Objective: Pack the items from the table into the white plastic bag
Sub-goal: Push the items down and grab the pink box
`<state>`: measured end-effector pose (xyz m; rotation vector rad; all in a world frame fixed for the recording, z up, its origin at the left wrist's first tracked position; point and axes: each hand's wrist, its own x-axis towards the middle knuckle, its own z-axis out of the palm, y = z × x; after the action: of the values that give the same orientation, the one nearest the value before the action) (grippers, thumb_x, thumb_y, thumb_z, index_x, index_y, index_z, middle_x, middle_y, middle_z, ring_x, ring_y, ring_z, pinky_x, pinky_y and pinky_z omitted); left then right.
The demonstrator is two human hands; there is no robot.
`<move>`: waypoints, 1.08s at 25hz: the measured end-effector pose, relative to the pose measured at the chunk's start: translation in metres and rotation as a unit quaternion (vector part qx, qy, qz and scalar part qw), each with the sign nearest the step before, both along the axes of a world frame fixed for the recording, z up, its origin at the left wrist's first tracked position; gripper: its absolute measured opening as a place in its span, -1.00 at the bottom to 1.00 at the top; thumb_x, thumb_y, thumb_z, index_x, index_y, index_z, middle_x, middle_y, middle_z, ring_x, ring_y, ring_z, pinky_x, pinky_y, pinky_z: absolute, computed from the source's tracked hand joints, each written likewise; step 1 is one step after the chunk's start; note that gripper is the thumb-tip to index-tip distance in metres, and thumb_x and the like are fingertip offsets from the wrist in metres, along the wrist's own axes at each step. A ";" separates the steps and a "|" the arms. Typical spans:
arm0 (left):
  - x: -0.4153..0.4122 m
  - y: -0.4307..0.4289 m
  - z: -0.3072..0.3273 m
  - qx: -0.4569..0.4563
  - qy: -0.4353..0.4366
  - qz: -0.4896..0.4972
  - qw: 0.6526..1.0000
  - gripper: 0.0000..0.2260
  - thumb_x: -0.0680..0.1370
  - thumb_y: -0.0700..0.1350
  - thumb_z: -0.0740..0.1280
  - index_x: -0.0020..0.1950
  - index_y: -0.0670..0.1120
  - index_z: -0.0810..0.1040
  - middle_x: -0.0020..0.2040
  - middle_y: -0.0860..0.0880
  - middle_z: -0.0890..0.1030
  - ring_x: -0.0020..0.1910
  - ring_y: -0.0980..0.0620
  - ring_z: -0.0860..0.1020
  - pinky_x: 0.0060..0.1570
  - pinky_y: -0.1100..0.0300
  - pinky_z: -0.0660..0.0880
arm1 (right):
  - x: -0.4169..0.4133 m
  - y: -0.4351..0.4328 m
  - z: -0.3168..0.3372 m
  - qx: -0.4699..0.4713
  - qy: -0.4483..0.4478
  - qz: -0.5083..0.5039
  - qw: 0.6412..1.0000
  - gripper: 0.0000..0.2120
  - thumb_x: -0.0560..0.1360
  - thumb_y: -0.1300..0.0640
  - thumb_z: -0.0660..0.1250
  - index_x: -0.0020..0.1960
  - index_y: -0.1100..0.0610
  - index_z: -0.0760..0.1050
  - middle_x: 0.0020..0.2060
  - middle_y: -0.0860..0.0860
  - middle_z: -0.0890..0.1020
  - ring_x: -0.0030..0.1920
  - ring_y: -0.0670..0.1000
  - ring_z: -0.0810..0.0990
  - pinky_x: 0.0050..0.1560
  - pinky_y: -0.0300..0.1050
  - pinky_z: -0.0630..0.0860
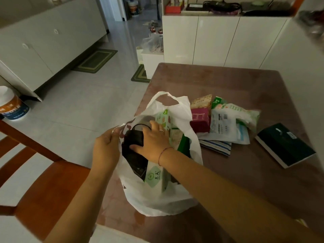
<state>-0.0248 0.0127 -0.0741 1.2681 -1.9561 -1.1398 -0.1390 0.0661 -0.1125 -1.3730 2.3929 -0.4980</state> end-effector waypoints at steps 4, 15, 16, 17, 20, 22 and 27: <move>-0.005 -0.002 -0.002 -0.008 -0.021 0.013 1.000 -0.69 0.64 -0.09 0.08 0.23 -0.13 0.53 -0.07 -0.04 0.55 -0.14 -0.01 0.50 -0.02 0.07 0.46 | -0.051 0.028 0.023 -0.340 -0.151 -0.081 0.925 -0.71 0.47 0.10 0.33 0.16 0.18 0.47 0.15 0.05 0.49 0.14 -0.02 0.47 0.15 -0.24 0.47; -0.016 0.004 -0.012 -0.010 -0.073 0.048 0.996 -0.68 0.64 -0.07 0.07 0.29 -0.14 0.48 -0.28 0.03 0.48 -0.31 0.08 0.44 -0.36 0.29 0.33 | -0.218 0.073 -0.095 -0.125 -0.324 -0.400 0.848 -0.02 0.31 -0.31 0.37 0.50 0.20 0.07 0.47 0.14 0.24 0.43 0.18 0.26 0.42 0.07 0.26; -0.017 0.004 -0.012 -0.009 -0.077 0.054 0.996 -0.68 0.64 -0.07 0.07 0.29 -0.14 0.48 -0.28 0.03 0.48 -0.30 0.08 0.45 -0.36 0.29 0.33 | -0.220 0.063 -0.097 -0.115 -0.331 -0.410 0.842 -0.01 0.29 -0.35 0.35 0.49 0.19 0.10 0.46 0.14 0.26 0.42 0.18 0.28 0.41 0.08 0.28; -0.018 0.004 -0.013 -0.009 -0.083 0.058 0.995 -0.67 0.64 -0.07 0.07 0.29 -0.14 0.48 -0.28 0.03 0.48 -0.30 0.08 0.46 -0.36 0.30 0.33 | -0.221 0.053 -0.096 -0.104 -0.326 -0.424 0.839 -0.01 0.29 -0.36 0.34 0.49 0.19 0.11 0.46 0.15 0.25 0.42 0.19 0.28 0.40 0.08 0.28; -0.019 0.003 -0.014 -0.011 -0.100 0.058 0.993 -0.68 0.64 -0.06 0.08 0.29 -0.12 0.48 -0.27 0.03 0.49 -0.30 0.06 0.49 -0.35 0.28 0.38 | -0.227 0.030 -0.099 -0.063 -0.307 -0.463 0.829 0.01 0.27 -0.32 0.39 0.49 0.17 0.05 0.48 0.15 0.19 0.45 0.19 0.22 0.41 0.11 0.26; -0.021 0.002 -0.015 -0.015 -0.108 0.057 0.992 -0.68 0.64 -0.04 0.08 0.30 -0.10 0.48 -0.27 0.05 0.50 -0.29 0.04 0.50 -0.31 0.25 0.45 | -0.228 0.022 -0.104 -0.067 -0.340 -0.485 0.803 0.02 0.21 -0.22 0.49 0.46 0.14 0.07 0.44 0.13 0.24 0.40 0.18 0.30 0.34 0.14 0.37; -0.021 0.003 -0.014 -0.030 -0.106 0.048 0.993 -0.67 0.63 -0.03 0.09 0.27 -0.12 0.51 -0.25 0.01 0.53 -0.30 0.13 0.47 -0.29 0.23 0.43 | -0.223 0.027 -0.098 -0.108 -0.380 -0.484 0.781 -0.18 0.27 0.04 0.55 0.41 0.21 0.26 0.37 0.14 0.40 0.31 0.16 0.44 0.25 0.05 0.46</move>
<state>-0.0458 0.0155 -0.0880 1.4862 -2.0388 -0.9247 -0.3625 0.0934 -0.2108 0.2080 2.1299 -1.2992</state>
